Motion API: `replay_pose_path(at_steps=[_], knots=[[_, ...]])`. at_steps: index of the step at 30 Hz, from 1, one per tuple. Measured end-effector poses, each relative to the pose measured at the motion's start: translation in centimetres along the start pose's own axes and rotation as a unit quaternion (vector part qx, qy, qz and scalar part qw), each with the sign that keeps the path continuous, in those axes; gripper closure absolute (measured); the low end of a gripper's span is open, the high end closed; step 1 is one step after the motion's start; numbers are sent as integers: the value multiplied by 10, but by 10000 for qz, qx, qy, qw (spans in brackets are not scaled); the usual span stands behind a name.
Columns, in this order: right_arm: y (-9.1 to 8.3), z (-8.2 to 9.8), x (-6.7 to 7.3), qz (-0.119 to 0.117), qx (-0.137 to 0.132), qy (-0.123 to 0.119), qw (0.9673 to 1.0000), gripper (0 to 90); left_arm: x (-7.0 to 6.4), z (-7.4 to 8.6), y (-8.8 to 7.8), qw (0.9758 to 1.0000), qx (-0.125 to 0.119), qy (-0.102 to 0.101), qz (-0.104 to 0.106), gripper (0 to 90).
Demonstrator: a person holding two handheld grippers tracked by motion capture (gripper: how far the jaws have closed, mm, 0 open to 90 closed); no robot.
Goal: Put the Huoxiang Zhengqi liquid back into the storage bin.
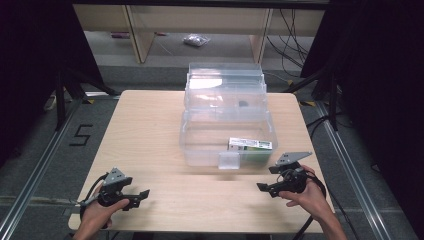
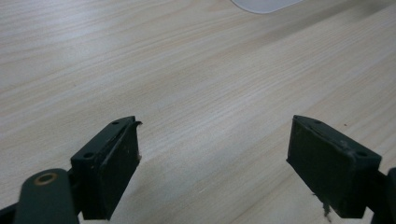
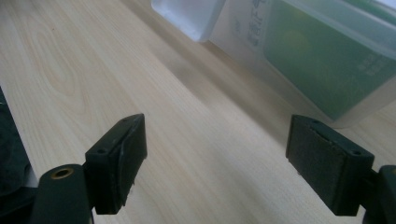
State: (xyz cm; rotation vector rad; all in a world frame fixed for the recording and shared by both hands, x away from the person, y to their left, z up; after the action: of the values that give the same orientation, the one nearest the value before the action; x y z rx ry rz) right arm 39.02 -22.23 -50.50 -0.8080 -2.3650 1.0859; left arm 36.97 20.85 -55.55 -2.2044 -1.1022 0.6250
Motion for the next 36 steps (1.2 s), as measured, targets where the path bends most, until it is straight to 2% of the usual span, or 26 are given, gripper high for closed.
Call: replay_pose_path(at_steps=[3,4,5,6,7,8,13,14,15,16,17,18,19,20,21,22,23,24,25,28,29,30,31,33,34,36], knots=[[1,5,-1,-24,105,-58,9999,215,0,0,0,10000,-4,-3,0,160],[3,5,-1,-38,30,-83,10000,215,0,0,0,10000,-23,-5,6,160],[2,7,-1,-31,130,-107,9999,215,0,0,0,10000,-11,-1,4,160],[4,8,-1,-1,47,-36,10000,215,0,0,0,10000,-14,-3,4,160],[3,11,-1,32,146,-10,9999,215,0,0,0,10000,-19,21,16,160],[5,12,0,26,83,21,10000,215,0,0,0,10000,-3,21,10,160],[6,22,-1,25,134,62,9999,215,0,0,0,10000,-8,21,11,160],[6,25,0,28,155,144,9998,215,0,0,-1,10000,1,25,5,160],[5,29,-1,30,246,116,9996,215,2,1,-2,9999,105,137,-12,160],[7,31,2,6,183,266,9995,215,0,-1,0,10000,-20,26,12,160],[6,33,1,8,230,157,9996,215,3,2,-3,9996,175,204,-26,160],[7,34,0,40,178,137,9997,215,3,2,-2,9997,140,181,-30,160],[5,38,-1,60,293,141,9995,215,3,2,-2,9997,141,187,-33,160],[5,38,-1,60,293,141,9995,215,3,2,-2,9997,143,187,-32,160],[7,39,-1,69,227,187,9995,215,3,2,-2,9997,139,184,-33,160],[5,44,2,53,404,381,9984,214,3,2,-2,9997,144,187,-34,160],[7,44,-1,83,287,195,9994,214,2,2,-2,9997,140,181,-33,160],[8,44,-1,66,232,186,9995,214,3,2,-2,9997,144,185,-33,160],[8,47,-3,148,285,169,9993,214,3,2,-2,9997,144,186,-35,160],[8,51,-3,141,373,157,9991,214,2,2,-2,9997,142,183,-35,160],[8,51,-1,137,352,269,9989,215,2,2,-2,9997,145,187,-34,160],[10,53,-1,137,324,199,9992,214,2,2,-2,9997,142,182,-35,160],[8,54,-2,98,427,134,9989,214,3,2,-2,9997,142,184,-36,160],[9,56,-2,168,399,176,9989,214,3,2,-2,9997,145,189,-35,160],[9,58,-1,110,488,213,9985,214,2,2,-2,9997,144,187,-35,160],[10,59,-3,156,455,148,9987,214,2,2,-2,9997,141,184,-37,160]])
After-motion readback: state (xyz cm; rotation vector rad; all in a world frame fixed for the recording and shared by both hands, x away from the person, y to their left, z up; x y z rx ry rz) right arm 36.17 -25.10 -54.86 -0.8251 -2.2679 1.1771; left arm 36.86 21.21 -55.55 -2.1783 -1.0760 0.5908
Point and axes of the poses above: each handheld gripper's, and its own axes: y roughly forward along the jaws, z roughly out of its underside, x roughly to its left, the point moved 8 cm from there along y, roughly forward along the jaws, and after that the axes turned 4 degrees about x, right-handed, at the moved point
